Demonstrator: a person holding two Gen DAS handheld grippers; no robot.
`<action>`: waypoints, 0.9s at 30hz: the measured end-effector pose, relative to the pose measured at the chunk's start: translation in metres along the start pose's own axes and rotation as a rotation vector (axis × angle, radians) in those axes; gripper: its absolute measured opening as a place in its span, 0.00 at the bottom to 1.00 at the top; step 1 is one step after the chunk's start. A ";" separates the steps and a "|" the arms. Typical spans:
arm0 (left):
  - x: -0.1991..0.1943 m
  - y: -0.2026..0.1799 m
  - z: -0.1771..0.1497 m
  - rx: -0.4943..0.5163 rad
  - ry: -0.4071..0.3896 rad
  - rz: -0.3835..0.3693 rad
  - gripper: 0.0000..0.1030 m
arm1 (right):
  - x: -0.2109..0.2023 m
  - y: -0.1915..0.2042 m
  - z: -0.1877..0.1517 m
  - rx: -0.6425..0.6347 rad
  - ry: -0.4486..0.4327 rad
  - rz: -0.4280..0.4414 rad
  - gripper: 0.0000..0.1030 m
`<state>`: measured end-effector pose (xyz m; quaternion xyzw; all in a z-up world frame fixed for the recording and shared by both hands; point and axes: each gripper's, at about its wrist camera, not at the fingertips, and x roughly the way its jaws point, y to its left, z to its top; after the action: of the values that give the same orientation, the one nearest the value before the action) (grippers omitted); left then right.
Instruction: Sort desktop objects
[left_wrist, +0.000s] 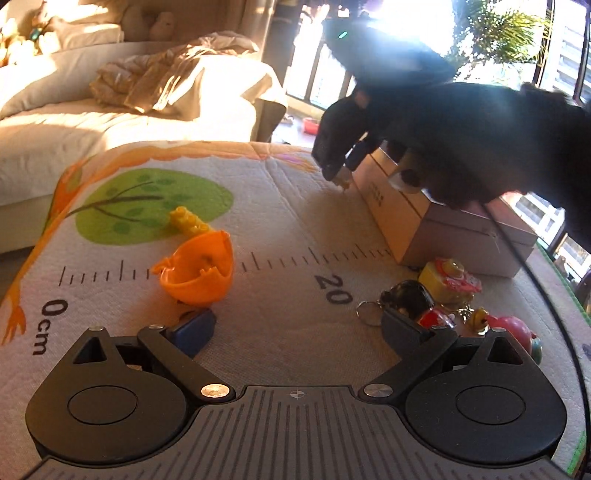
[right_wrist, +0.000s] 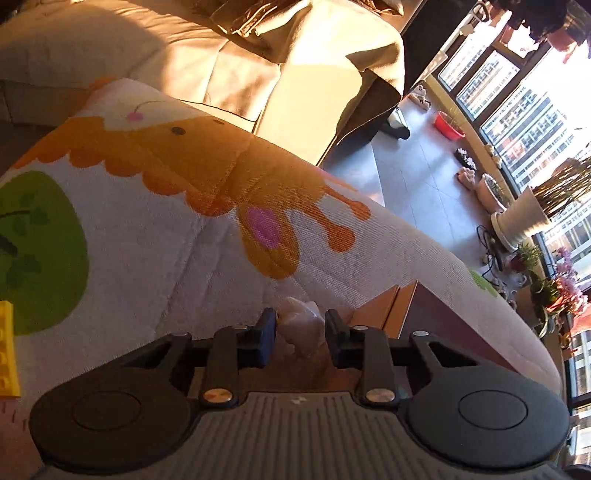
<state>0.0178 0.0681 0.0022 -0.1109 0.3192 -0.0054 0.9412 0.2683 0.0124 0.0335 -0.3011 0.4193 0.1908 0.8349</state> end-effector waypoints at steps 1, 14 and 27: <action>0.000 0.000 0.000 0.001 -0.002 0.002 0.97 | -0.009 -0.001 -0.005 0.017 -0.007 0.032 0.23; -0.002 -0.022 -0.005 0.092 0.014 0.064 0.98 | -0.132 -0.029 -0.149 0.253 -0.126 0.449 0.23; -0.011 -0.051 -0.016 0.168 0.061 0.075 0.98 | -0.108 -0.084 -0.256 0.563 -0.197 0.355 0.43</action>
<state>0.0030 0.0163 0.0072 -0.0194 0.3502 -0.0005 0.9365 0.1039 -0.2274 0.0311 0.0388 0.4186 0.2380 0.8756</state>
